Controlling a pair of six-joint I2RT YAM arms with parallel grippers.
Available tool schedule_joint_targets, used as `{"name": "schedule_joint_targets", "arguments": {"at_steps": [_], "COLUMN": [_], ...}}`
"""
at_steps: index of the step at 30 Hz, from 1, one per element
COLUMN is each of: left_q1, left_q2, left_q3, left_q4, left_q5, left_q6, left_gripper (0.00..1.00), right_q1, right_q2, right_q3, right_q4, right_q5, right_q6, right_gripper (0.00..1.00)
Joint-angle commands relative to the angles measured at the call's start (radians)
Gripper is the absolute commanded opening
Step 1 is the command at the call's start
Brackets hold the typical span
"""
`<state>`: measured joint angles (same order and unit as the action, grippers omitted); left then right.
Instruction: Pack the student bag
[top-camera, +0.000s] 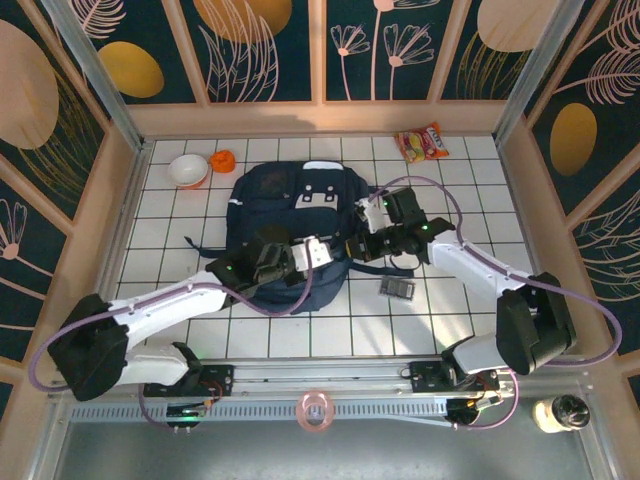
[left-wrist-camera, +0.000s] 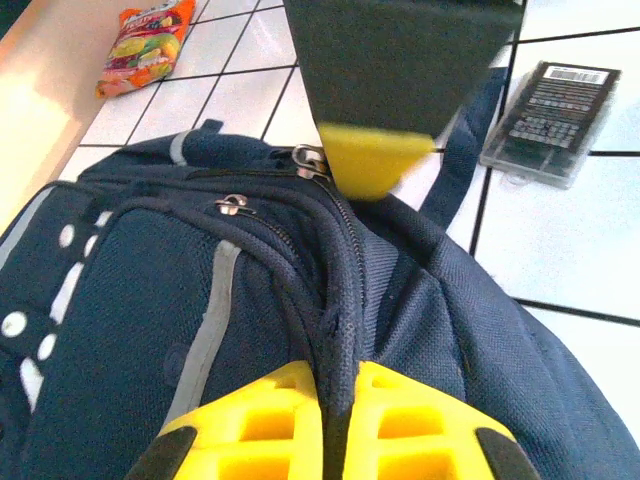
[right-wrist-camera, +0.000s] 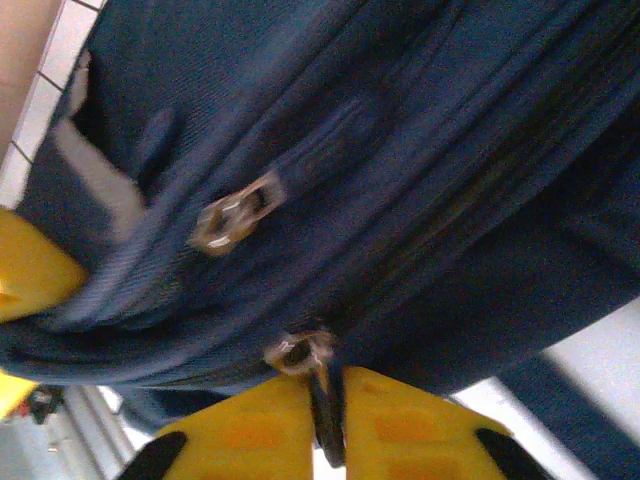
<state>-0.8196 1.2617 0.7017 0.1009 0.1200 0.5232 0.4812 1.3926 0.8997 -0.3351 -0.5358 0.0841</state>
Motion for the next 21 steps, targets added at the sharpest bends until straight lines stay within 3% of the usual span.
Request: {"name": "schedule_joint_targets", "arguments": {"at_steps": [1, 12, 17, 21], "left_q1": [0.041, 0.095, 0.096, 0.096], "left_q2": [-0.102, -0.12, -0.12, -0.127], "left_q3": [-0.048, -0.09, -0.087, -0.087], "left_q4": [0.03, 0.081, 0.085, 0.086], "left_q5": [0.118, 0.232, 0.26, 0.271], "left_q6": [-0.016, -0.037, -0.034, -0.034], "left_gripper": [0.0, 0.0, 0.0, 0.0], "right_q1": [-0.054, -0.084, -0.076, -0.06], "right_q2": [-0.041, -0.216, -0.184, -0.141], "right_q3": [-0.034, -0.172, -0.186, -0.18], "right_q4": [0.058, 0.174, 0.261, 0.288], "right_q5": [0.014, -0.151, -0.253, -0.216], "right_q6": [-0.064, -0.099, -0.098, -0.152], "right_gripper": [0.23, 0.43, 0.51, 0.54]}}
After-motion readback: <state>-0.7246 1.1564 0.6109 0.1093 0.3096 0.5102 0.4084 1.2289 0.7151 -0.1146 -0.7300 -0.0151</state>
